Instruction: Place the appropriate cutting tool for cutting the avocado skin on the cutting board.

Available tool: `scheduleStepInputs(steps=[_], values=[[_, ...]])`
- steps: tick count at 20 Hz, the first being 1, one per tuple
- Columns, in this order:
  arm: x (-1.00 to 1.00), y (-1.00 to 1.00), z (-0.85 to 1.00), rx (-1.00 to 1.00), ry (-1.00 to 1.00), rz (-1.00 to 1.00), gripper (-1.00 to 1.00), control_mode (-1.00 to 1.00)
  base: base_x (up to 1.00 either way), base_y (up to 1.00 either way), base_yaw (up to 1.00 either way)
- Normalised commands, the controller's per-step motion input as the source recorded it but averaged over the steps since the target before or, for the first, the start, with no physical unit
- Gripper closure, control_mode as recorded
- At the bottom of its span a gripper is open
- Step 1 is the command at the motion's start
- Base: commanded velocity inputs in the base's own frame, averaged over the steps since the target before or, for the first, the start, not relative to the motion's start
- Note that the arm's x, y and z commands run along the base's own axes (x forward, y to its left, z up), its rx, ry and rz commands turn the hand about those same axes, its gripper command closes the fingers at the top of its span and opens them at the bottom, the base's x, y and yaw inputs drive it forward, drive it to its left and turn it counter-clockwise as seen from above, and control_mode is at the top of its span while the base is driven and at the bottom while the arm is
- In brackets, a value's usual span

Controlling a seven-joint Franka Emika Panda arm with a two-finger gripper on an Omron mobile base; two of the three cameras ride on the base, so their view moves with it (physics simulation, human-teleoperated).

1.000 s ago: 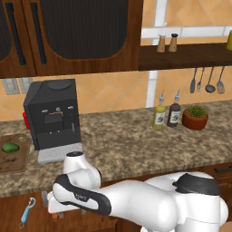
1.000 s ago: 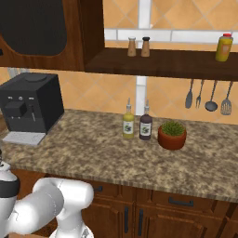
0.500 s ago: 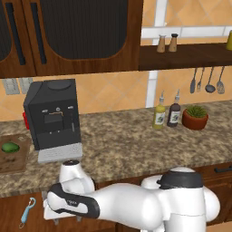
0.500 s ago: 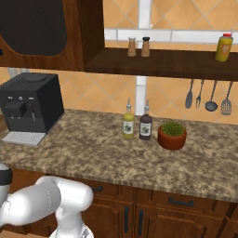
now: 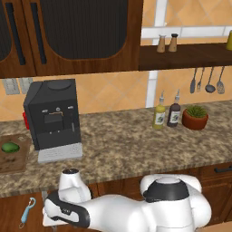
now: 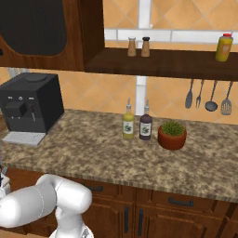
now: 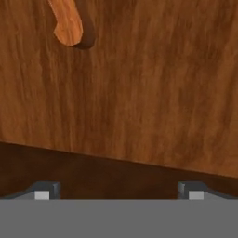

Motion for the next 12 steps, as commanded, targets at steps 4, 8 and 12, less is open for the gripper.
scheduleStepInputs(steps=[4, 8, 12], values=[[-0.20, 0.03, -0.33, 0.00, 0.14, 0.00, -1.00, -1.00, 0.00, 0.00, 0.00], [-0.49, 0.00, -0.26, 0.00, 0.11, 0.00, -1.00, -1.00, 0.00, 0.00, 0.00], [-0.86, 0.00, -0.12, 0.02, 0.03, 0.00, -1.00, -1.00, 0.00, 0.00, 0.00]])
